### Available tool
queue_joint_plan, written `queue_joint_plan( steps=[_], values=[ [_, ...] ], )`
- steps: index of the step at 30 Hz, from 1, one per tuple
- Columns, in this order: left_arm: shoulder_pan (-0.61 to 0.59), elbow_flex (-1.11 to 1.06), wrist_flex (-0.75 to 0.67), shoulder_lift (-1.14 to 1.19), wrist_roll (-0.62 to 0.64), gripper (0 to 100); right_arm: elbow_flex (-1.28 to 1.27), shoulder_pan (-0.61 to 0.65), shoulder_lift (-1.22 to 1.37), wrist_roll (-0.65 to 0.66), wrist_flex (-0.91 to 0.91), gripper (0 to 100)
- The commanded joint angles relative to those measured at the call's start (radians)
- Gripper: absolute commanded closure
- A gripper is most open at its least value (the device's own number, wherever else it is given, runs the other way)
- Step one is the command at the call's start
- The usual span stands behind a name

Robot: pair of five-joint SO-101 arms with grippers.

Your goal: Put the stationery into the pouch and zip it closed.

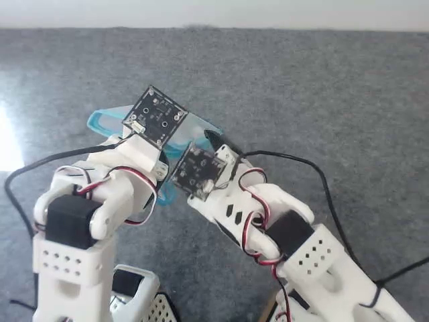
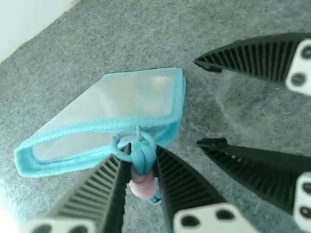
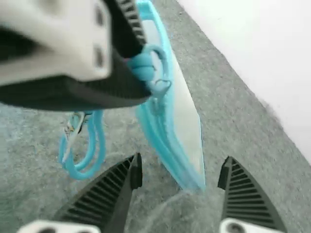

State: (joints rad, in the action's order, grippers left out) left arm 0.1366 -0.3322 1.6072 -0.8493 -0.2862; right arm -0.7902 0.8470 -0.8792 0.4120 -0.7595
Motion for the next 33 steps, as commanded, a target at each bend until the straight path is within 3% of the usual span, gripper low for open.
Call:
queue_joint_plan(
  steps=[1, 7, 14, 33],
  values=[
    [0.0, 0.012, 0.003, -0.041, -0.02, 99, 0.008, 0.004, -0.015, 0.038, 0.016, 74.0],
    [-0.023, 0.042, 0.069, -0.046, -0.063, 99, 0.006, -0.051, 0.053, 0.025, 0.073, 74.0],
    [0.222, 0.036, 0.147, -0.193, 0.012, 99, 0.089, -0.09, 0.239, 0.011, 0.111, 74.0],
    [0.224, -0.013, 0.123, -0.196, 0.031, 99, 0.133, -0.07, 0.275, -0.066, 0.064, 73.9]
  ],
)
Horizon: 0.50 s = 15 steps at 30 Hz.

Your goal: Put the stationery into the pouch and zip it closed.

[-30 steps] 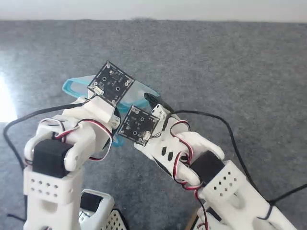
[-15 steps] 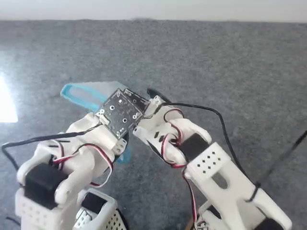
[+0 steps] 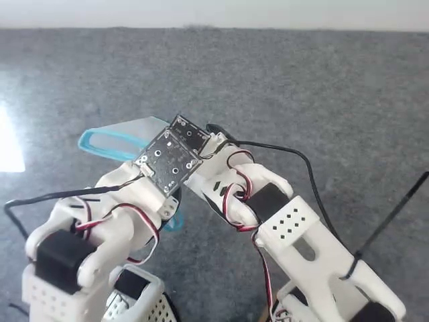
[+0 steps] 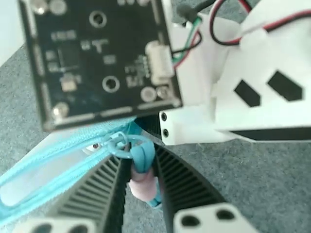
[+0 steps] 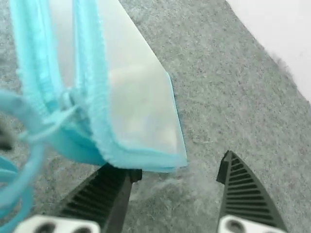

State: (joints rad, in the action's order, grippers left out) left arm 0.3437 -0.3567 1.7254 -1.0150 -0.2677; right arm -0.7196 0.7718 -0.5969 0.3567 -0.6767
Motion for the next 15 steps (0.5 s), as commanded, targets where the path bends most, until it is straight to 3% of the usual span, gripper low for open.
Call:
queue_joint_plan(
  steps=[1, 9, 15],
  values=[
    [0.017, 0.01, 0.006, -0.029, 0.012, 99, 0.066, 0.005, -0.01, -0.011, -0.039, 73.9],
    [-0.078, 0.01, 0.025, -0.028, 0.012, 99, 0.031, 0.044, -0.157, -0.017, -0.105, 73.7],
    [-0.086, 0.002, 0.026, -0.029, 0.011, 99, 0.021, 0.076, -0.232, -0.025, -0.136, 73.8]
  ],
)
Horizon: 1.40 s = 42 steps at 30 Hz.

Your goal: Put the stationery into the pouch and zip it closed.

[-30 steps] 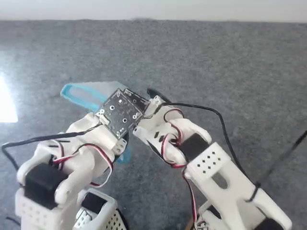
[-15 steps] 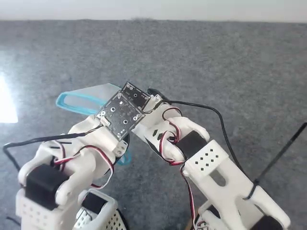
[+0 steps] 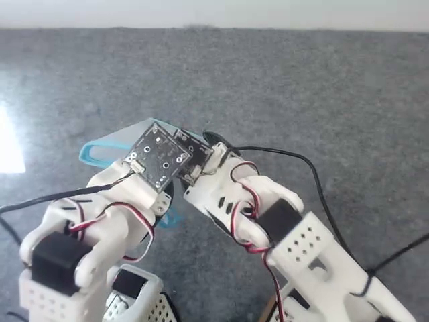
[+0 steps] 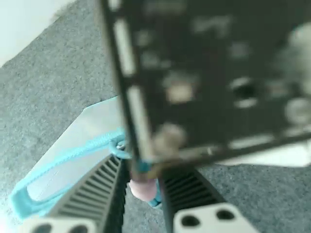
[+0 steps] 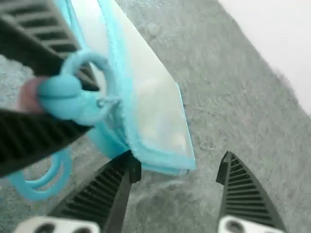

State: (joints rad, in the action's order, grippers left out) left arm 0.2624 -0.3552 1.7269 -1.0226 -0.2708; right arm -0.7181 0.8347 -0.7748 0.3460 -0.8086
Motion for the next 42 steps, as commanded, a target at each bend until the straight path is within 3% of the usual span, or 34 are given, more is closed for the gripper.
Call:
queue_joint_plan(
  steps=[1, 6, 10, 11, 20, 24, 32, 39, 42],
  values=[
    [-0.005, -0.004, 0.023, -0.021, 0.012, 99, 0.018, 0.016, -0.054, -0.014, -0.002, 73.8],
    [-0.005, -0.019, 0.018, -0.021, 0.009, 99, 0.018, 0.015, -0.054, -0.008, 0.038, 77.0],
    [-0.005, -0.025, 0.018, -0.021, 0.009, 99, 0.017, 0.015, -0.054, -0.023, 0.085, 98.7],
    [-0.005, -0.025, 0.018, -0.021, 0.009, 99, 0.017, 0.015, -0.053, -0.026, 0.09, 99.8],
    [-0.011, -0.068, -0.025, -0.023, 0.008, 99, -0.046, 0.01, -0.053, 0.08, 0.088, 99.1],
    [-0.091, -0.056, -0.04, -0.026, 0.008, 99, -0.08, -0.002, -0.054, 0.101, 0.088, 99.1],
    [-0.238, -0.042, -0.058, -0.021, -0.046, 99, -0.129, -0.082, -0.054, 0.106, 0.096, 99.2],
    [-0.242, -0.064, -0.06, -0.021, -0.049, 99, -0.141, -0.077, -0.065, 0.097, 0.091, 99.1],
    [-0.242, -0.064, -0.071, -0.021, -0.048, 99, -0.126, -0.036, -0.093, 0.034, 0.071, 98.8]
  ],
)
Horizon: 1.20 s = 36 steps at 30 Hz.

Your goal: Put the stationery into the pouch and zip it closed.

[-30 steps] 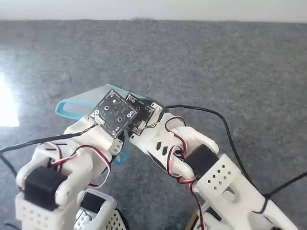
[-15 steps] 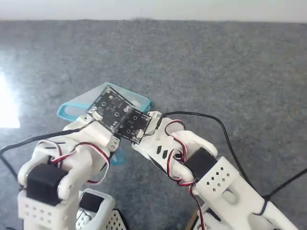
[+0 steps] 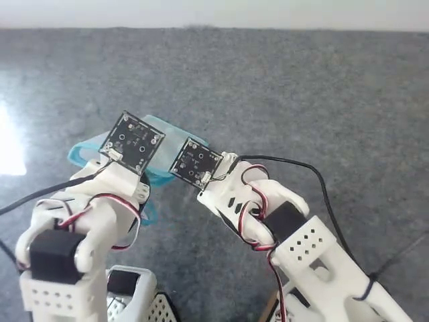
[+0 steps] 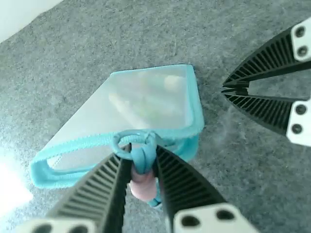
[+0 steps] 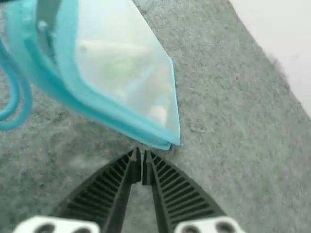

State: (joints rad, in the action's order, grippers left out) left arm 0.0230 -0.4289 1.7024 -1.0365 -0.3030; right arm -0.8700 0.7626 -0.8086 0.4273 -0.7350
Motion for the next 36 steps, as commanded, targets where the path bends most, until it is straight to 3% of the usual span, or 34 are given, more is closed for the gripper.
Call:
queue_joint_plan(
  steps=[1, 7, 18, 36],
  values=[
    [-0.003, 0.007, -0.051, -0.006, -0.015, 99, 0.029, 0.068, -0.079, -0.061, -0.031, 97.7],
    [-0.003, 0.001, -0.051, -0.006, -0.015, 99, 0.028, 0.257, -0.246, -0.08, -0.134, 83.5],
    [-0.003, 0.001, -0.048, -0.006, -0.015, 99, 0.044, 0.26, -0.113, -0.087, 0.01, 83.2],
    [-0.012, -0.005, -0.044, -0.006, -0.043, 99, 0.123, 0.245, -0.024, -0.087, 0.031, 83.7]
  ],
)
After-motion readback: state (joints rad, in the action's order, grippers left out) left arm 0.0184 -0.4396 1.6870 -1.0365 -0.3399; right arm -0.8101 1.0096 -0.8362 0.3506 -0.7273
